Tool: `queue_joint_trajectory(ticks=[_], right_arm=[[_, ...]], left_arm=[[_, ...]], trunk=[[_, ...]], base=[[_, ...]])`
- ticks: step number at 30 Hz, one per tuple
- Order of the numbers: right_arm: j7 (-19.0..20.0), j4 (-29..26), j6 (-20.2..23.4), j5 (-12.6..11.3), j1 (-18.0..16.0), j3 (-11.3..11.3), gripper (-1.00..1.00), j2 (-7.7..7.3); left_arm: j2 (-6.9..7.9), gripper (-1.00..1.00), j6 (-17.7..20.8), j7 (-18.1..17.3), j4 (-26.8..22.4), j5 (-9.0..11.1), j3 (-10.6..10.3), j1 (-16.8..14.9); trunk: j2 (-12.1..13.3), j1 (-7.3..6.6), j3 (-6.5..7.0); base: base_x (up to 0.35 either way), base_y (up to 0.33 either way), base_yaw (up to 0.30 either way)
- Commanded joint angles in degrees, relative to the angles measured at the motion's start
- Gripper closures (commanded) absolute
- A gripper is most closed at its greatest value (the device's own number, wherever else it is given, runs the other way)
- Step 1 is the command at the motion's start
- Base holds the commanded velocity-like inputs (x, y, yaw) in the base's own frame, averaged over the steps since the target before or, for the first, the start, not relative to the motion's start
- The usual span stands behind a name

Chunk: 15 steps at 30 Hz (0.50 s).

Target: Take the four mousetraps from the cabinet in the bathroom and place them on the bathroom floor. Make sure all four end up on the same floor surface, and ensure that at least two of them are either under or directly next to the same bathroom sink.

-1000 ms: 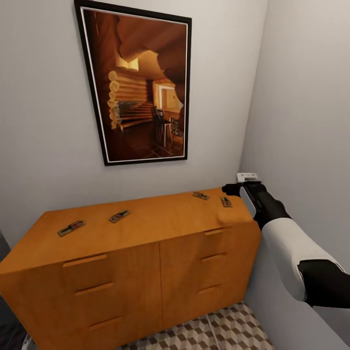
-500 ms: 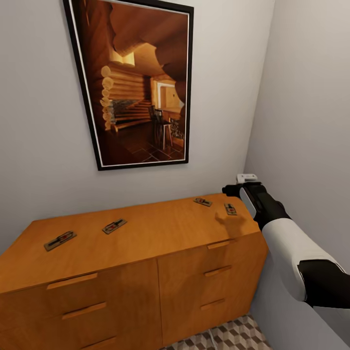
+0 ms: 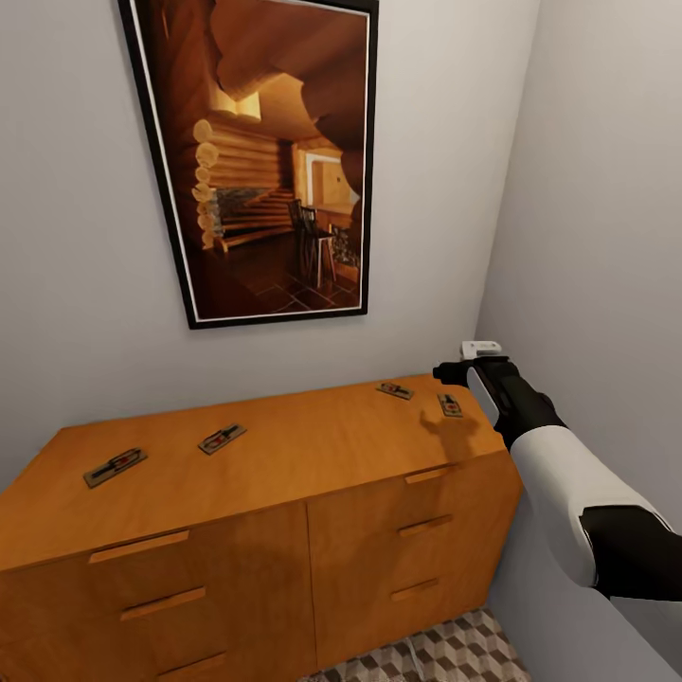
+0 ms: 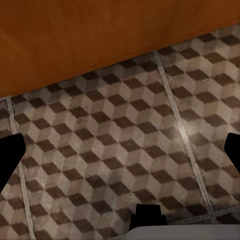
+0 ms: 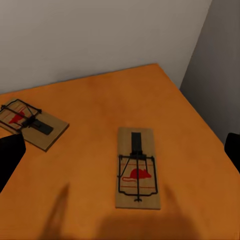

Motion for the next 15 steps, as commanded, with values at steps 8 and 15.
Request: queue_joint_trajectory(ticks=[8,15], right_arm=[[-0.48,-0.01,0.25,-0.58,-0.04,0.37,-1.00,-0.17],[-0.47,0.00,0.20,-0.58,-0.04,0.37,-1.00,-0.54]], left_arm=[[-0.04,-1.00,-0.33,0.35,0.23,-0.01,-0.47,-0.10],[-0.04,-1.00,-0.32,0.35,0.23,-0.01,-0.47,-0.10]], trunk=[[-0.04,0.00,-0.78],[-0.04,0.00,-1.42]], base=[[0.000,0.000,0.000],[0.000,0.000,0.000]])
